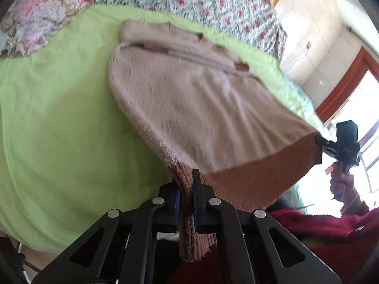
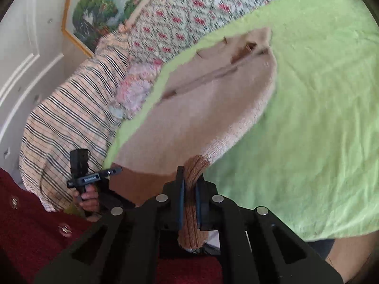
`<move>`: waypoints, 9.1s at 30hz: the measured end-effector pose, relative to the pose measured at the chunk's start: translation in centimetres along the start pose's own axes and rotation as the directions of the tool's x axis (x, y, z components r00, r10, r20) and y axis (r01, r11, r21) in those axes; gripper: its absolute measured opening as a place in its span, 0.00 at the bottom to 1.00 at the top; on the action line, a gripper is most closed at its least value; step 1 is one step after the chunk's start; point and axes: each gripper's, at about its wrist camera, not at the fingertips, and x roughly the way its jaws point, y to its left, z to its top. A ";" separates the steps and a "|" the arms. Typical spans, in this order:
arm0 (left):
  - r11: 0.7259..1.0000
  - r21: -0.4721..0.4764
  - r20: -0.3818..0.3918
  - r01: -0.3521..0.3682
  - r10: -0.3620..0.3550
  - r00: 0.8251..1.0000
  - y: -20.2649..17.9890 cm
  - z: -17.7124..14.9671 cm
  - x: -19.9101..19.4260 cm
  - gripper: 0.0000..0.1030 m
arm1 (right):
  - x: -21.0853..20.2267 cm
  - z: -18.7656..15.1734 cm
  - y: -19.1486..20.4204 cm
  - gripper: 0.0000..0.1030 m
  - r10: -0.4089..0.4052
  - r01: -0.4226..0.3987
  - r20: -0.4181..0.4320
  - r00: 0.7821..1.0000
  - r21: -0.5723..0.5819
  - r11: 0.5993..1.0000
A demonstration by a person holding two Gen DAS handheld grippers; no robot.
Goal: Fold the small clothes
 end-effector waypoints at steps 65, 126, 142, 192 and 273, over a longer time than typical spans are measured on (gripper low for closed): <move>0.958 -0.182 0.030 -0.220 0.229 0.973 7.6 25.5 17.5 0.41 | 18.2 20.5 -9.7 0.18 -0.427 0.427 0.011 0.904 0.036 0.904; 0.987 0.033 0.075 -0.155 0.152 0.985 -9.0 22.8 23.4 0.07 | 33.0 30.1 -9.2 0.31 0.166 -0.114 -0.315 0.934 0.176 0.978; 0.989 0.141 0.017 0.046 -0.049 0.999 -19.2 23.4 28.8 0.07 | 19.5 31.8 -13.8 0.15 -0.183 0.178 -0.133 0.974 -0.044 0.983; 0.978 -0.137 -0.100 0.158 -0.172 0.980 -5.0 26.0 29.7 0.45 | 17.4 25.1 -14.4 0.28 -0.114 0.135 -0.155 0.981 0.137 0.981; 0.891 0.002 0.090 -0.455 0.453 0.887 0.0 3.7 10.8 0.08 | 17.2 10.1 1.4 0.05 -0.154 0.144 -0.188 0.970 -0.067 0.987</move>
